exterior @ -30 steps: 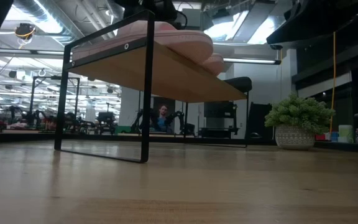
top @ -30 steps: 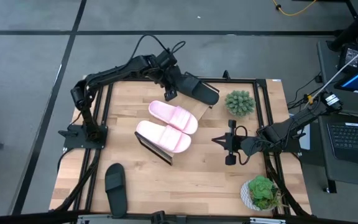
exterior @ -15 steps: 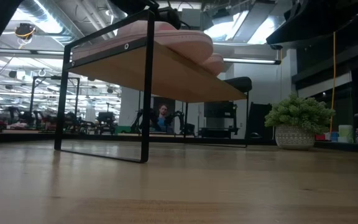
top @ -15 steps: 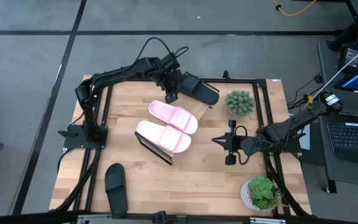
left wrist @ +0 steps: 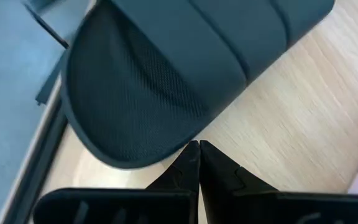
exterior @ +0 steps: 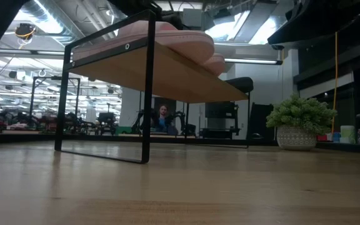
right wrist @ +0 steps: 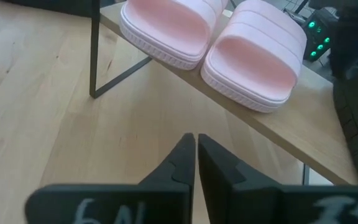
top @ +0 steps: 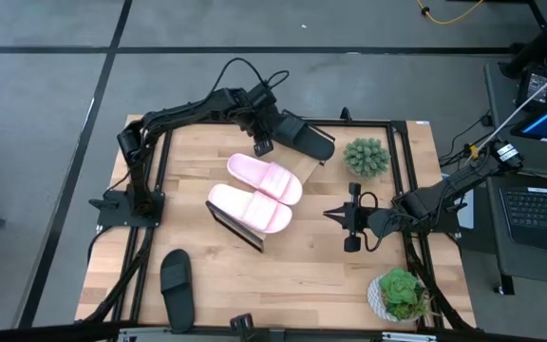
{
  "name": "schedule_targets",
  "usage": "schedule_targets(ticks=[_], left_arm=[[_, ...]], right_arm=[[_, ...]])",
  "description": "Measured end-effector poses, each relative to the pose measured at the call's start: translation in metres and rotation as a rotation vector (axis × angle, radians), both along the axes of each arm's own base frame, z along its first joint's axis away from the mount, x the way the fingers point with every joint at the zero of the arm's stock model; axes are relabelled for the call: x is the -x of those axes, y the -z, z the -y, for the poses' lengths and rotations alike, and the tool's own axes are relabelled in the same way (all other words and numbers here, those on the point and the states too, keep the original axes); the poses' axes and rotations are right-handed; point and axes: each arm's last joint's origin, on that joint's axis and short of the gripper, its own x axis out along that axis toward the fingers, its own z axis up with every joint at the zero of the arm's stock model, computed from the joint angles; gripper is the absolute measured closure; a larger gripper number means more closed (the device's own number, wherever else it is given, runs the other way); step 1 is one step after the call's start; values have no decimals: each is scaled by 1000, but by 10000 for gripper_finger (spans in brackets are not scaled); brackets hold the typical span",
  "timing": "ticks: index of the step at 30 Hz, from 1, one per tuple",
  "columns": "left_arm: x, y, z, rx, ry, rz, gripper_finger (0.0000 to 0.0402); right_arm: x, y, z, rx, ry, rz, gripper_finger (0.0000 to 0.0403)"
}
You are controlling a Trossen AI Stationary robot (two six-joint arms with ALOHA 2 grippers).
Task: Pick and place slides into the shelf
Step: Put the top black slides on the shelf, then put the black slides on the shelf
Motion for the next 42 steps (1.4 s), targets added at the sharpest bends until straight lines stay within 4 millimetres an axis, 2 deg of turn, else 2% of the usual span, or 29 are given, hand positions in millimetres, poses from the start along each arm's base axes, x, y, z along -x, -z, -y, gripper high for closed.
schedule_targets(ticks=[8,13,17,21,25,29,34,42], left_arm=[[-3,-3,-5,-34,-5,57,401],[-3,-3,-5,-33,-7,56,401],[-2,-3,-4,-24,-8,42,401],[4,-2,0,-5,-11,-16,401],[19,-20,5,-110,-77,-73,401],[37,-45,10,-155,-110,-42,401],[62,-73,29,-152,-127,-17,401],[106,-95,86,8,-179,-165,401]], right_arm=[[0,0,0,4,-2,0,398],[0,0,0,3,-2,0,384],[0,0,0,0,0,1,379],[0,0,0,0,0,1,390],[0,0,0,0,0,1,398],[0,0,0,-1,0,1,389],[0,0,0,-3,1,1,380],[0,0,0,15,-8,-1,398]])
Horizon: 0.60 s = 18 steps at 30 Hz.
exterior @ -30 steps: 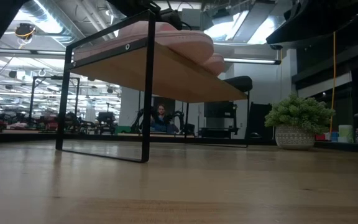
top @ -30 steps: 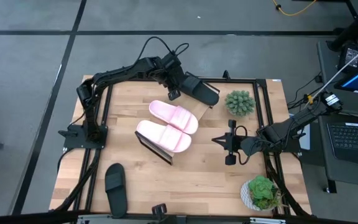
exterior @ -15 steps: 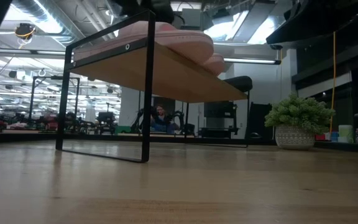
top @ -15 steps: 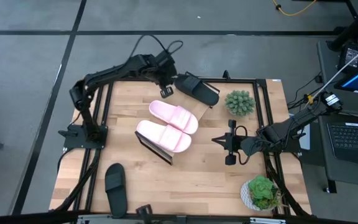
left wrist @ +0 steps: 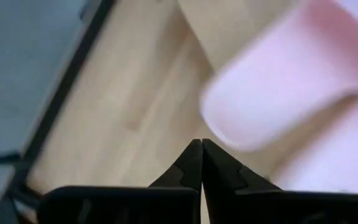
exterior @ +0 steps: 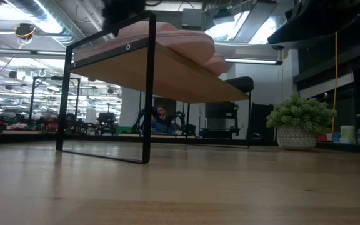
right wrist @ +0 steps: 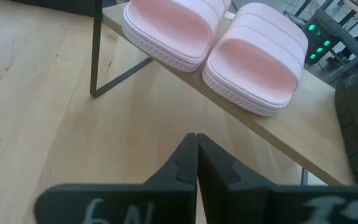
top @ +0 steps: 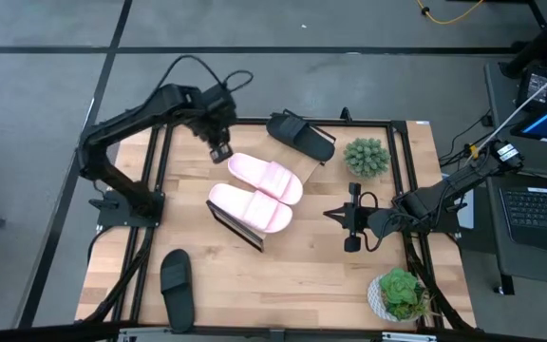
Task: Pick and place slides into the shelf
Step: Put the black slides on the shelf
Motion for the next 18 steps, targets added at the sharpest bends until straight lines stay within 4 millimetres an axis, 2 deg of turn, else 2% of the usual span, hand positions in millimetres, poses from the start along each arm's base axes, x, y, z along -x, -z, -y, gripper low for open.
schedule_targets(ticks=[5,11,14,18], left_arm=[[8,-7,37,54,25,-31,402],[3,-6,84,97,139,-66,401],[1,0,108,113,179,-84,401],[0,18,138,135,183,-140,401]], right_arm=[[0,-1,0,-6,0,10,388],[-1,-1,0,-27,9,17,380],[-1,-1,0,-28,9,16,388],[-1,-1,0,-8,-1,12,398]])
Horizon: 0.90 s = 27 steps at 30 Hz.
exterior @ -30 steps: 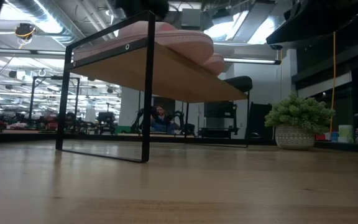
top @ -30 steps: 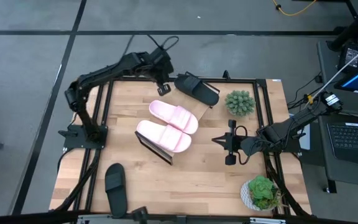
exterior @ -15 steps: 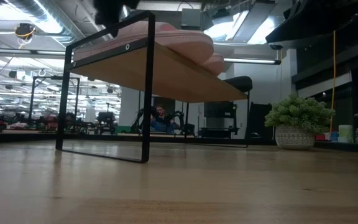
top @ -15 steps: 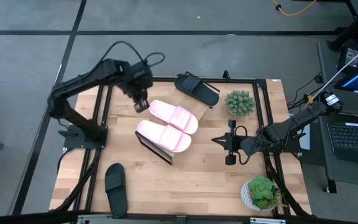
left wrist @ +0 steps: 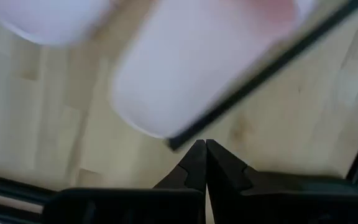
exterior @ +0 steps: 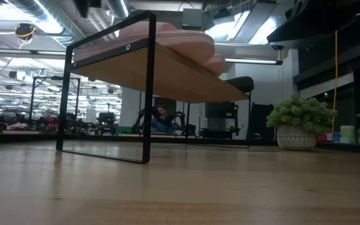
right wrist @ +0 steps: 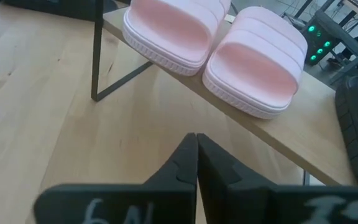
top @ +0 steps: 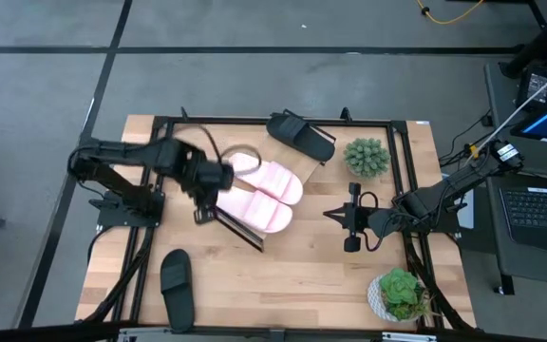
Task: Pick and place slides into the shelf
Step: Put the black slides on the shelf
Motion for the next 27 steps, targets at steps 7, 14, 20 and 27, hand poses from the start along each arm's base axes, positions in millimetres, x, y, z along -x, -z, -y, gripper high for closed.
schedule_targets(ticks=[7,14,20,27], left_arm=[[5,38,44,58,2,-83,401],[28,59,73,145,-41,10,401],[62,73,86,200,-188,20,401],[80,96,104,234,-254,-4,401]], right_arm=[[0,0,0,5,-4,-2,385],[0,0,0,-2,-8,-4,385],[0,1,-2,-31,-59,-18,398],[0,1,-2,-40,-73,-20,378]])
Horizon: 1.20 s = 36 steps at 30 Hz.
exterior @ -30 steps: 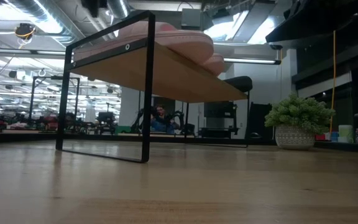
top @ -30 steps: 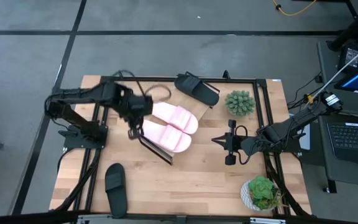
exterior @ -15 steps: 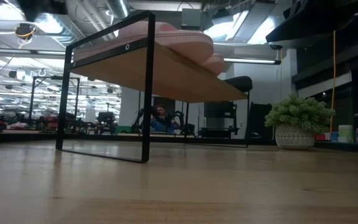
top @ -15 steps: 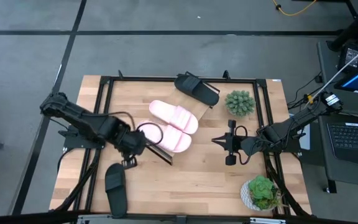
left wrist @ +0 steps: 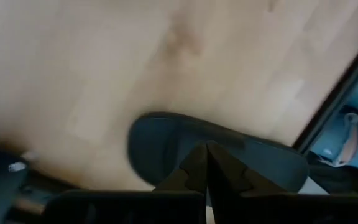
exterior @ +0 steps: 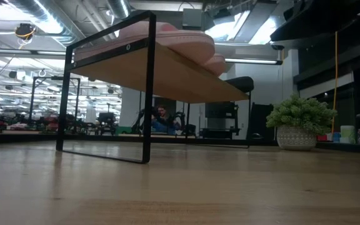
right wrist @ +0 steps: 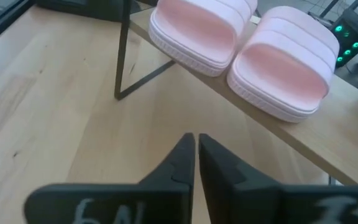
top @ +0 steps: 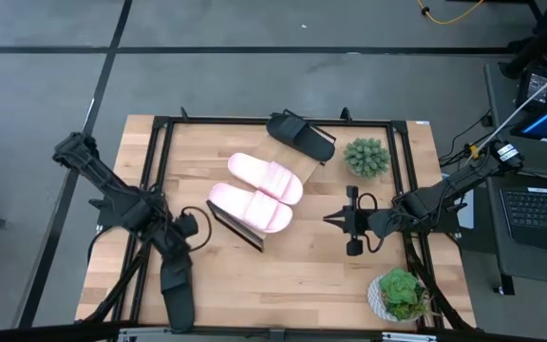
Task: Pick and place slides into the shelf
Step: Put the black slides on the shelf
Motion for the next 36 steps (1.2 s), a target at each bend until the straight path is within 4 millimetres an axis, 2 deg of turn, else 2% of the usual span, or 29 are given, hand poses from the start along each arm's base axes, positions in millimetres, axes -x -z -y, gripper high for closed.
schedule_targets(ticks=[7,17,36], left_arm=[[9,34,16,65,36,8,401],[23,66,13,35,-101,-90,401],[25,71,11,28,-146,-114,395]], right_arm=[[-1,-2,0,-9,-1,18,371],[-2,-4,-1,-23,0,42,370],[-2,-4,-1,-70,20,49,370]])
